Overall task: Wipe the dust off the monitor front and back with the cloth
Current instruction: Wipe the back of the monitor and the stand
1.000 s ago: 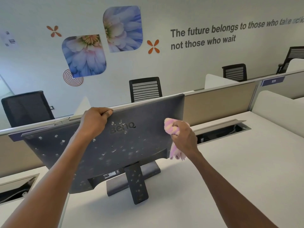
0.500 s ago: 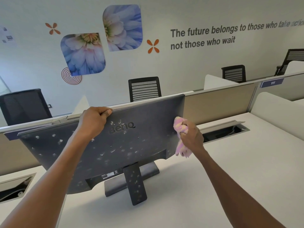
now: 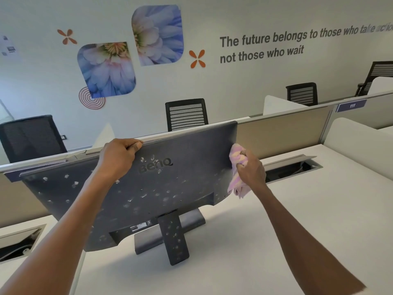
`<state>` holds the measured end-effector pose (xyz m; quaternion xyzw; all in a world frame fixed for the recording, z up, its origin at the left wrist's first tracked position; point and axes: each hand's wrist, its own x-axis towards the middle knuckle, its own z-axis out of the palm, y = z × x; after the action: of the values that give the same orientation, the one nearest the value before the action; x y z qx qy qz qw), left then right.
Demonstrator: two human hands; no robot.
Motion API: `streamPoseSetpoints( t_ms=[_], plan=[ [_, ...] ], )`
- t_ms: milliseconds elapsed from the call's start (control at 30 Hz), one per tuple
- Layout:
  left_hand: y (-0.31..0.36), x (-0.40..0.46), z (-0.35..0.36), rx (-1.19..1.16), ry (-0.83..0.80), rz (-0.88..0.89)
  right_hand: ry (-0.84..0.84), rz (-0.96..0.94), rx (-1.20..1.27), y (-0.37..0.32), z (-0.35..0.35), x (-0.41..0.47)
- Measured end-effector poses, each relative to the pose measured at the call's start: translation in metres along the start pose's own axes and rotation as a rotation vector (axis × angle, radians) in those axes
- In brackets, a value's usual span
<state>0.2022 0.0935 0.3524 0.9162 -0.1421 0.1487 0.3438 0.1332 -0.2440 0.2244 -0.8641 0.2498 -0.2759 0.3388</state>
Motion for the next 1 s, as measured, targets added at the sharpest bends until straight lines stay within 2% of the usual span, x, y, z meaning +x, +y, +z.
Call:
streamPoseSetpoints(
  t_ms=[133, 233, 333, 433, 567, 667, 767, 867, 1000],
  plan=[
    [-0.001, 0.0, -0.001, -0.003, -0.004, -0.002, 0.084, -0.104, 0.118, -0.019, -0.01, 0.009],
    [0.0, 0.001, 0.002, -0.009, 0.001, -0.01, -0.005, -0.17, 0.106, -0.015, -0.002, -0.009],
    [0.001, 0.002, 0.002, -0.012, -0.003, -0.02, -0.087, -0.07, 0.021, 0.007, 0.014, -0.024],
    [-0.001, 0.001, 0.0, -0.003, -0.011, -0.029, -0.036, 0.028, 0.011, 0.011, 0.014, -0.013],
    [-0.002, 0.001, 0.0, 0.0, -0.009, -0.028, 0.059, -0.069, 0.072, -0.009, 0.003, -0.006],
    [0.001, 0.002, 0.002, -0.002, -0.001, -0.024, -0.027, -0.146, 0.081, -0.006, 0.015, -0.026],
    [0.001, 0.002, 0.002, 0.007, -0.001, -0.019, -0.112, -0.06, 0.02, 0.014, 0.034, -0.041],
    [0.0, 0.001, 0.0, 0.0, -0.003, -0.022, -0.053, 0.019, 0.014, 0.016, 0.031, -0.033],
    [0.0, 0.002, 0.0, -0.007, -0.009, -0.026, 0.06, -0.065, 0.07, -0.003, 0.025, -0.026]
  ],
)
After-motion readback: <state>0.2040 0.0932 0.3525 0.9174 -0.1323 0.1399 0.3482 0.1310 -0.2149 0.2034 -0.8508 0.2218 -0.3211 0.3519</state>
